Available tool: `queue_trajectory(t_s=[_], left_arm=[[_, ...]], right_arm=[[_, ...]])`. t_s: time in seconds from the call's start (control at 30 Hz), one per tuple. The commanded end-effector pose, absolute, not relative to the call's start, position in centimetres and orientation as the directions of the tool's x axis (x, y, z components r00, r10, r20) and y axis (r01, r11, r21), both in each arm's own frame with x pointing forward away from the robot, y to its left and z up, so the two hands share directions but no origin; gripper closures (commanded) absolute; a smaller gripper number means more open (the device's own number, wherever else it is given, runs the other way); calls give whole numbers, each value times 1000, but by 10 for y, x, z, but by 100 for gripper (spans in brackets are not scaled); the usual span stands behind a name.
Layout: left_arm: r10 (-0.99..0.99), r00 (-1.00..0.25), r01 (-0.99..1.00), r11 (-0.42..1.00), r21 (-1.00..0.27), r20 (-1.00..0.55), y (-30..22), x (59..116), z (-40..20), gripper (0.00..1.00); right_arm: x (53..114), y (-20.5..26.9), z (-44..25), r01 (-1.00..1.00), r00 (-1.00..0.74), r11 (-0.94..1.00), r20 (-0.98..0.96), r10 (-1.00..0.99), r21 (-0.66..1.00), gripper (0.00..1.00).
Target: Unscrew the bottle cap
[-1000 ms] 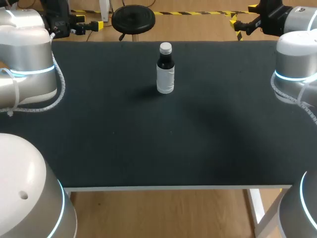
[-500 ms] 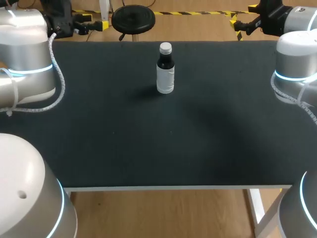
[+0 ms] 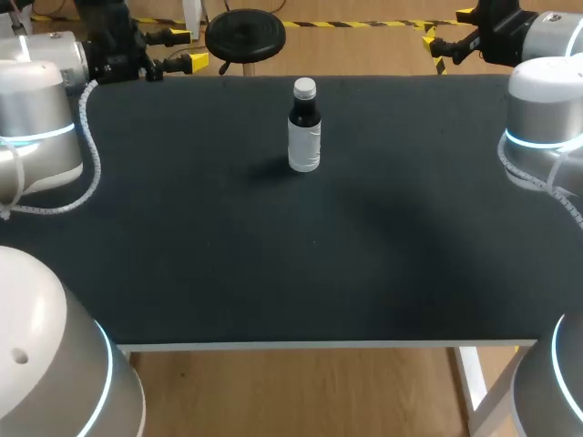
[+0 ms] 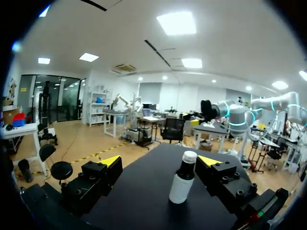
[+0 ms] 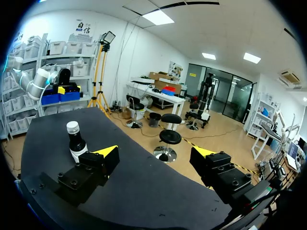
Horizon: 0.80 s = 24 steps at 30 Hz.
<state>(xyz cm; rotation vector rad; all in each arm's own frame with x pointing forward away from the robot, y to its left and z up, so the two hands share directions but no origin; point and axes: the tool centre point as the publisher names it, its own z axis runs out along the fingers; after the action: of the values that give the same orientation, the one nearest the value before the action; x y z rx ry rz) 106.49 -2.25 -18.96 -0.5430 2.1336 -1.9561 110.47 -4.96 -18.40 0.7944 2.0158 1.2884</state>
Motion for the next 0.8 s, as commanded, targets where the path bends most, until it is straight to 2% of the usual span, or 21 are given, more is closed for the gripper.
queue_trajectory(t_s=[0.03,0.8], left_arm=[[-272,-959,-94,47,-994,78,-32,1069,-203,0],[-58,-997,-44,-10,-999,44,-96,1053,-246,0]], right_arm=[[1105,-50,-184,159,-633,346,-173,754,925,0],[1105,-50,-184,159,-633,346,-173,754,925,0]])
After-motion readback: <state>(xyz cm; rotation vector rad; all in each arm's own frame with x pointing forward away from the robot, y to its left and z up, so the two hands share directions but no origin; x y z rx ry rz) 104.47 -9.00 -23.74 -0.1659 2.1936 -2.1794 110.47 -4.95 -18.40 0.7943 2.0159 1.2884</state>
